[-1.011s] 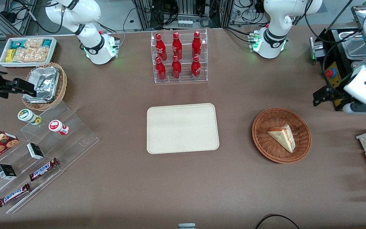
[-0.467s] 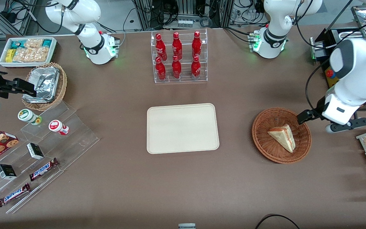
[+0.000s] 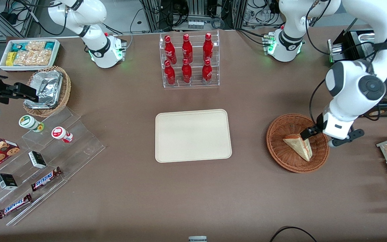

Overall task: Place sandwich from basket to tray
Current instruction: 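Move the left gripper over the wrapped sandwich in the wicker basket and lower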

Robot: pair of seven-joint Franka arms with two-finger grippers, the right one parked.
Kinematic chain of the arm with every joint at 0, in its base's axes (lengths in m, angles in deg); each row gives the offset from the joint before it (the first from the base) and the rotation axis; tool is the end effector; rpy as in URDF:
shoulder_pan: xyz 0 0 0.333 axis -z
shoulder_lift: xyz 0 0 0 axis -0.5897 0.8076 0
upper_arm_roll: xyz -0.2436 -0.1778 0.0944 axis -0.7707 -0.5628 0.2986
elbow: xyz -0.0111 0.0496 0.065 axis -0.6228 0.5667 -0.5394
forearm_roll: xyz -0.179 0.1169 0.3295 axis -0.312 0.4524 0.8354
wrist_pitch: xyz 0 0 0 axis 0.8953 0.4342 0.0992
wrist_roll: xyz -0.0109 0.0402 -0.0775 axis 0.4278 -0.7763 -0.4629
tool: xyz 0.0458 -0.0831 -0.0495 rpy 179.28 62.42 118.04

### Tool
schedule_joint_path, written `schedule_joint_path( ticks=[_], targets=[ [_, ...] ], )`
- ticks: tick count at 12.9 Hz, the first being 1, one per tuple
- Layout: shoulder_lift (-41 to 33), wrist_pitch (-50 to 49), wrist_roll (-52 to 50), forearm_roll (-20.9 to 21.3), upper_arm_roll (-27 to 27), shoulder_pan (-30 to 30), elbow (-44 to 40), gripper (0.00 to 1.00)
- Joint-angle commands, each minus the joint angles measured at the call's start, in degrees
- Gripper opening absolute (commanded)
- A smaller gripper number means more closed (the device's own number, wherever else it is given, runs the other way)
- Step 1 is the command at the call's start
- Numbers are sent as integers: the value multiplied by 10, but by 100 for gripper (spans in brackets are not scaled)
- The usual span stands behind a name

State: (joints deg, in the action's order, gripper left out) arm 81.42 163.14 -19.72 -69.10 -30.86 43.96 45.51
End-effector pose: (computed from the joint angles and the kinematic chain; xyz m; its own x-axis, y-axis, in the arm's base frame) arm 0.5668 -0.0430 0.3429 0.9272 0.3712 0.0498 0.3706 -0.9285 0.0209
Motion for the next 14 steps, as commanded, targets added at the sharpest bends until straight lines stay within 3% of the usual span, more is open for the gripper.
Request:
schedule_joint_path(
  ticks=[1, 6, 7, 8, 9, 12, 14],
  targets=[
    [14, 48, -24, 7, 2, 8, 27, 100],
    [57, 92, -33, 6, 3, 6, 43, 100],
    [61, 92, -33, 6, 3, 6, 43, 88],
    [62, 92, -36, 6, 3, 6, 43, 38],
    [63, 92, -37, 6, 3, 6, 41, 0],
    [59, 86, -40, 6, 3, 6, 28, 0],
    [51, 30, -60, 6, 2, 12, -12, 0]
  ],
)
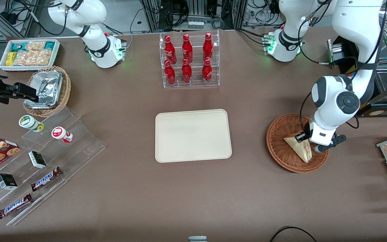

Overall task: Place sandwich from basket to tray
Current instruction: 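Close the left gripper on the sandwich and lift it from the basket, then carry the sandwich with the left gripper over the cream tray and lower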

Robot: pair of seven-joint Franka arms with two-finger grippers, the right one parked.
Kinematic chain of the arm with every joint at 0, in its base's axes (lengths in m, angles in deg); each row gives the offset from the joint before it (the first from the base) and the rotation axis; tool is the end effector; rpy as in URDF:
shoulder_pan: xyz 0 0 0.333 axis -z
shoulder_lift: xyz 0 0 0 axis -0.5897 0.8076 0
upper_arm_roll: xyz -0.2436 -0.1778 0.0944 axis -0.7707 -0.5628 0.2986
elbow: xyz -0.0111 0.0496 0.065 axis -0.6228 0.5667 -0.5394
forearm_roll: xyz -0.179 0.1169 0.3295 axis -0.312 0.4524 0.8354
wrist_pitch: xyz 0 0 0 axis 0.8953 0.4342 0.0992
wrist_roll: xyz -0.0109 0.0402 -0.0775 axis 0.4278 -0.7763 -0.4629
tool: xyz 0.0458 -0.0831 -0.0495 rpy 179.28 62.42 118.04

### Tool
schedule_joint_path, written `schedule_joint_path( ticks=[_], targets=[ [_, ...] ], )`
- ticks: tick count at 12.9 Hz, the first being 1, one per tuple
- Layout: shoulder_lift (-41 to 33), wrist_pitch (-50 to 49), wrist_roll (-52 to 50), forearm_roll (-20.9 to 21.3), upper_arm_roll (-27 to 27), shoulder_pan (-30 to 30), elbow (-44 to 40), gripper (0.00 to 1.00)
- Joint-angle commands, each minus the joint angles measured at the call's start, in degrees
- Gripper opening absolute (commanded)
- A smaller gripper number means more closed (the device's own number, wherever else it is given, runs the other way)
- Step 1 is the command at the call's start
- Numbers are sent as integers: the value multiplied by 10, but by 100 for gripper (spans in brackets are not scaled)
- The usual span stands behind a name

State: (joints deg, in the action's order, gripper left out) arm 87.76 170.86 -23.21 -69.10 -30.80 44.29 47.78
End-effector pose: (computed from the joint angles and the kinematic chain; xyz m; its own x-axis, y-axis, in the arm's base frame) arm 0.5654 -0.0452 0.2759 0.9057 0.4220 0.0390 0.4220 -0.9066 0.0095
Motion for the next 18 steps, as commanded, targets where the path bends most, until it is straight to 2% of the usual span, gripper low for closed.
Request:
schedule_joint_path(
  ticks=[1, 4, 7, 11, 13, 15, 18],
  targets=[
    [-19, -102, -25, 7, 2, 17, -64, 0],
    [-42, -238, -25, 23, 1, 49, -152, 0],
    [-36, -331, -33, 18, 1, 115, -258, 0],
    [-11, -336, -43, 13, 1, 228, -307, 0],
    [30, -336, -48, 6, -3, 273, -355, 0],
    [84, -335, -67, -20, -4, 299, -394, 0],
    [161, -328, -75, -24, -22, 329, -436, 0]
  ],
)
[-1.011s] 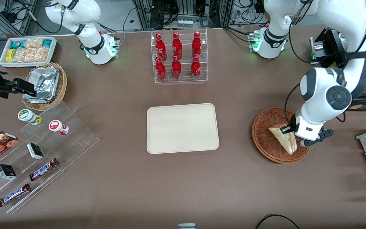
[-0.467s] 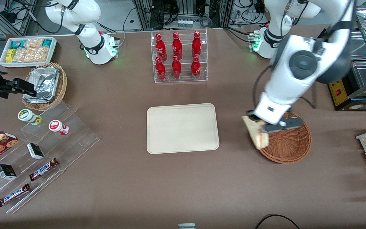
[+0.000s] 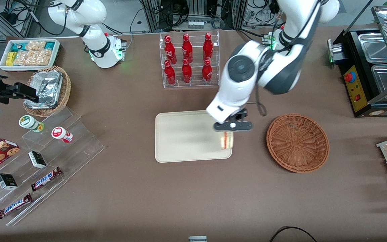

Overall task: Place sandwich from basket to tray
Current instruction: 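Carry the sandwich with the left gripper over the cream tray and lower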

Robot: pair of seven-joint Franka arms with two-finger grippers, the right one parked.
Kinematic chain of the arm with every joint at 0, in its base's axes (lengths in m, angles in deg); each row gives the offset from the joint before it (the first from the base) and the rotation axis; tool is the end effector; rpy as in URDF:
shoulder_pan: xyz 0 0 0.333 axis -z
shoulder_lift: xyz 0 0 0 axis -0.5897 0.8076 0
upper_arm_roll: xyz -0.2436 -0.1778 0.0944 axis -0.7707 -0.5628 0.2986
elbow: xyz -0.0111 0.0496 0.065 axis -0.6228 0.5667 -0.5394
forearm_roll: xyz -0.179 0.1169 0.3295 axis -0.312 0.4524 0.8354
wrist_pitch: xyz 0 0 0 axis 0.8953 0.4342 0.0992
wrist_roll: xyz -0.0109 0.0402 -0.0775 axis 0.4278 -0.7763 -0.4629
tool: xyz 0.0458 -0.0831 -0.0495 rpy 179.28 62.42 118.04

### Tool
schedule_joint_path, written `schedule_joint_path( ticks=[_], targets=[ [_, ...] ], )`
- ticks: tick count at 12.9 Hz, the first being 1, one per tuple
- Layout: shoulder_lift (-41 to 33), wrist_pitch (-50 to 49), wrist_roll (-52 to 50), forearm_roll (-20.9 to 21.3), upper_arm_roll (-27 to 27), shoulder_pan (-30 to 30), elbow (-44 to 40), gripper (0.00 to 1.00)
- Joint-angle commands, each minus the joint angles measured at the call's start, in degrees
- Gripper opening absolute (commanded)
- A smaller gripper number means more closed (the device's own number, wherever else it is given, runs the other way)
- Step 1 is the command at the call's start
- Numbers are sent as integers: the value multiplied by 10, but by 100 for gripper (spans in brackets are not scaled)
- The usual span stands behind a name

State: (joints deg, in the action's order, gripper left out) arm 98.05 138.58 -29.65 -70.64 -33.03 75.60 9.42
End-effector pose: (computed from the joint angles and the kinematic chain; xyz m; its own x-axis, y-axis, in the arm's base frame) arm 0.5339 -0.4247 0.4109 0.9986 -0.0312 -0.0420 -0.0313 -0.9995 -0.0020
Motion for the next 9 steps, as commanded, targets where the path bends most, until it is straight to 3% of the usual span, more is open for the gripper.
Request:
schedule_joint_path(
  ticks=[1, 9],
  targets=[
    [73, 18, -17, -8, 0, 30, -52, 0],
    [183, 136, -68, -8, -1, 89, -56, 0]
  ],
)
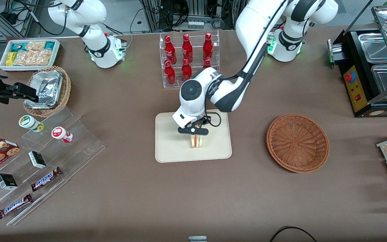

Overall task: Place sandwich from basket to tray
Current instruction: 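Carry the sandwich with the left gripper over the cream tray and lower, then open the left gripper to release the sandwich onto the tray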

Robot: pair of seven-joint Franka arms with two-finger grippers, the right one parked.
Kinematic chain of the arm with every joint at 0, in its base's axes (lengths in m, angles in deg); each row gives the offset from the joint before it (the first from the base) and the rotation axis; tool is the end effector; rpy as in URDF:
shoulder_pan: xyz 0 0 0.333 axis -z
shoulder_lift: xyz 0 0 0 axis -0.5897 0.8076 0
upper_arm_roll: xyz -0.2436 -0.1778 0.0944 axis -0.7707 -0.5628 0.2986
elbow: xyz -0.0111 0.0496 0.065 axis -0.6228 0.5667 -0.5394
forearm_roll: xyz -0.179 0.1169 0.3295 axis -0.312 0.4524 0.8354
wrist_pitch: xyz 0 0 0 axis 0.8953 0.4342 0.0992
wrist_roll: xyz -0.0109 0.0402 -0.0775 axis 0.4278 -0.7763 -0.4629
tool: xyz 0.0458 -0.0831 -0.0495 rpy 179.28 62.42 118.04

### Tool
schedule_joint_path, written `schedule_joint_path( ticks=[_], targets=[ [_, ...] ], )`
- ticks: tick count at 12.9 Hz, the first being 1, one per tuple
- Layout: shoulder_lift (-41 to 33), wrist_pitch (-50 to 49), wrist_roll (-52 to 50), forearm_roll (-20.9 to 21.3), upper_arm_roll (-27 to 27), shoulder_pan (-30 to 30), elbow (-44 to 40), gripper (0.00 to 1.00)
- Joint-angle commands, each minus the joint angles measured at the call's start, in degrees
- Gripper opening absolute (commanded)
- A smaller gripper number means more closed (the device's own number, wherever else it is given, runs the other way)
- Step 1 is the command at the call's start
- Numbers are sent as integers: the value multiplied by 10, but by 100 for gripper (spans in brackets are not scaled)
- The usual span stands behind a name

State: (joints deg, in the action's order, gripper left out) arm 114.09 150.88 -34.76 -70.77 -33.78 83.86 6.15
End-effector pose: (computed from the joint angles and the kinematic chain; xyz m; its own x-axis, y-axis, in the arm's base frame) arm 0.4871 -0.5287 0.2581 0.9946 -0.0911 -0.0488 -0.0917 -0.9957 -0.0103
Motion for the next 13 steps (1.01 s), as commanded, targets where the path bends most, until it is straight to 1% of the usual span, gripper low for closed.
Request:
schedule_joint_path(
  ticks=[1, 2, 3, 4, 6, 7, 8, 10, 13],
  targets=[
    [27, 19, -22, -5, 7, 7, -22, 0],
    [30, 19, -23, -5, 7, 7, -22, 0],
    [30, 18, -23, -5, 7, 8, -21, 48],
    [29, 18, -22, -2, 7, 7, -21, 99],
    [23, 15, -23, 0, 7, 7, -22, 100],
    [13, 14, -30, -5, 9, 4, -26, 100],
    [0, 12, -32, 1, 9, 2, -34, 100],
    [-45, -13, -41, -3, 12, -10, -34, 100],
    [-135, -98, -28, 0, 11, -65, -28, 100]
  ],
)
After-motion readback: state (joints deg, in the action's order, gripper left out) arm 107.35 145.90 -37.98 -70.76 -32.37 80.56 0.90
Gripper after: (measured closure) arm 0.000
